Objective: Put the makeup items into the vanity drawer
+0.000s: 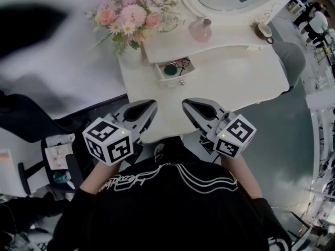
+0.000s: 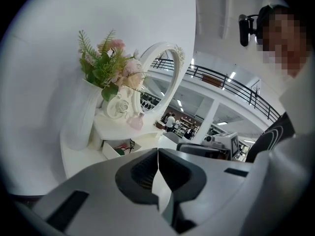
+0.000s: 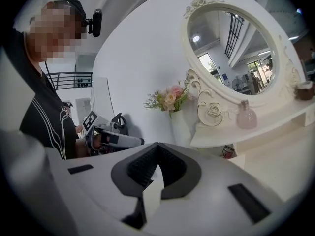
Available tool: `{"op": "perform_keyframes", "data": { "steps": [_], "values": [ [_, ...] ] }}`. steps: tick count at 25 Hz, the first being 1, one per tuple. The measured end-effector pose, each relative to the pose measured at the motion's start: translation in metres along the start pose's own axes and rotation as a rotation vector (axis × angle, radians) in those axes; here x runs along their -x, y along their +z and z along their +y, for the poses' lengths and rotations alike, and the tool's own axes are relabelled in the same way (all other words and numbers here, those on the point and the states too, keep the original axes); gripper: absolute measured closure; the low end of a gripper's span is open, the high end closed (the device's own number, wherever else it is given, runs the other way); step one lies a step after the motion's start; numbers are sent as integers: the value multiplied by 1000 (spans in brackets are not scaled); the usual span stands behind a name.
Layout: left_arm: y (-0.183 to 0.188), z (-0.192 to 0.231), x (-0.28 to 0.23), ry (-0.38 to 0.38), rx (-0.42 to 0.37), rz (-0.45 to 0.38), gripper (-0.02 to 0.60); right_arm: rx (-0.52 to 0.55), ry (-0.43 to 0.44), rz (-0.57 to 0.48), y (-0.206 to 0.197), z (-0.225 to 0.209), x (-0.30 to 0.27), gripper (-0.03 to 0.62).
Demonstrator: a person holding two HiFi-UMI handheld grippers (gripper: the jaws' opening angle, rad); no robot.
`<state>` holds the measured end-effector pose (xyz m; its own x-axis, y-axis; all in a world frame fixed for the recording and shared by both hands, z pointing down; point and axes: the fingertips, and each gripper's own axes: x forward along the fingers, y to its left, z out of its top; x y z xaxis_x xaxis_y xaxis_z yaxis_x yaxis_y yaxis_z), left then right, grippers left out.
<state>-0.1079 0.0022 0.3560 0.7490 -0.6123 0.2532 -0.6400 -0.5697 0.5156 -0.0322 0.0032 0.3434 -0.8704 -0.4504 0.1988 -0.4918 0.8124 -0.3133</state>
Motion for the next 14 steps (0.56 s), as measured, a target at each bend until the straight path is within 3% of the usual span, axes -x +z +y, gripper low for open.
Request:
{"op": "perform_keyframes", "data": {
  "steps": [14],
  "values": [
    [-3, 2, -11, 21, 0, 12, 558, 1, 4, 13, -2, -15, 0, 569]
  ]
}}
